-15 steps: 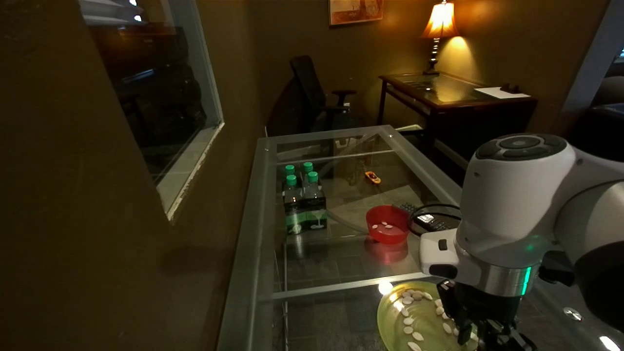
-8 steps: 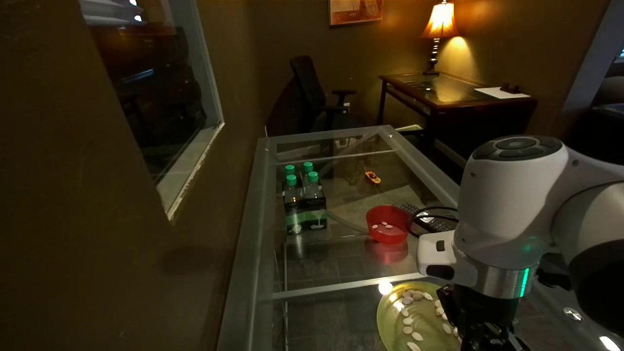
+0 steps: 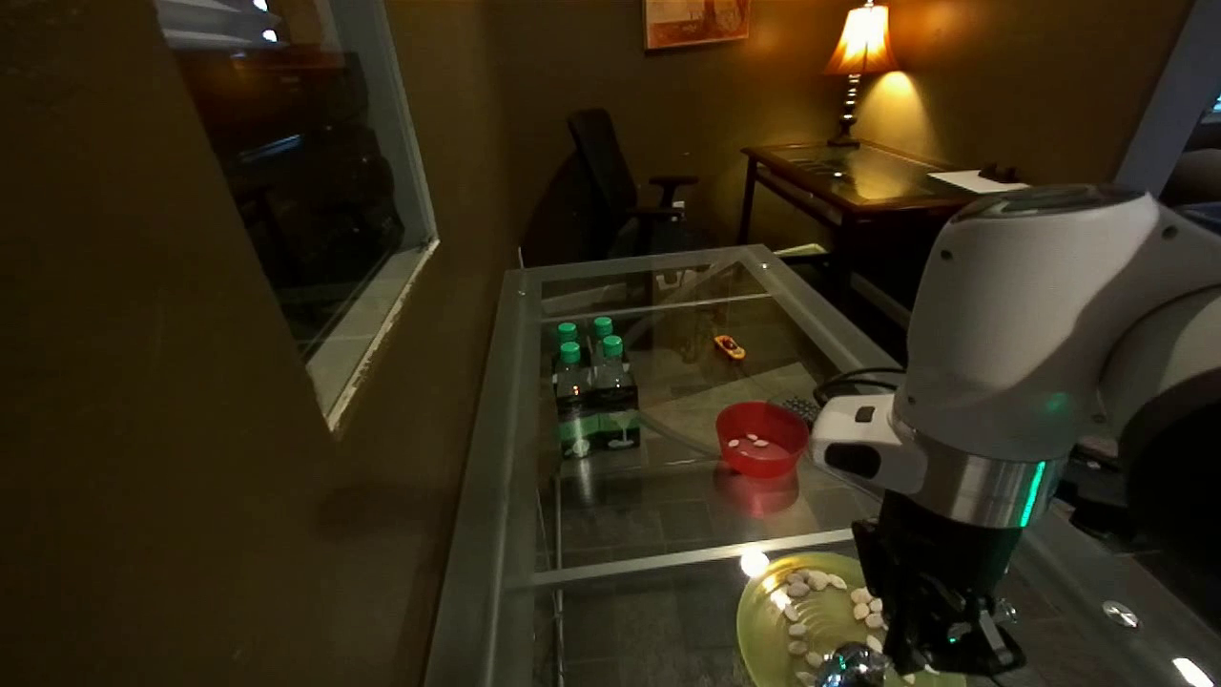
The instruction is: Put the spoon on the table
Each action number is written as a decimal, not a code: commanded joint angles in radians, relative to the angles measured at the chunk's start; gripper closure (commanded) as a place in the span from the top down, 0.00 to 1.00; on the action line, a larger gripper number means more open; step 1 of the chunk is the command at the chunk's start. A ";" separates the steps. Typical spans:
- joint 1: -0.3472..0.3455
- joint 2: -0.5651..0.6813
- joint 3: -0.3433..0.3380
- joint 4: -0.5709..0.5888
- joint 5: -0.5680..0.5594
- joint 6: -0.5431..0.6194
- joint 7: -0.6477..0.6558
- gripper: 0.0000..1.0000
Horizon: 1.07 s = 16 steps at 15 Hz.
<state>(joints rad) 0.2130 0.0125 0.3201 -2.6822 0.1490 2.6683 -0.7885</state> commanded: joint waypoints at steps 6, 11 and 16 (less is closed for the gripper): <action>0.026 -0.158 -0.132 0.014 0.010 -0.137 -0.047 0.09; 0.032 -0.184 -0.157 0.017 0.025 -0.161 -0.084 0.09; 0.034 -0.184 -0.157 0.017 0.026 -0.161 -0.084 0.09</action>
<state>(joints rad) 0.2272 -0.1711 0.1834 -2.6661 0.1814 2.5094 -0.8780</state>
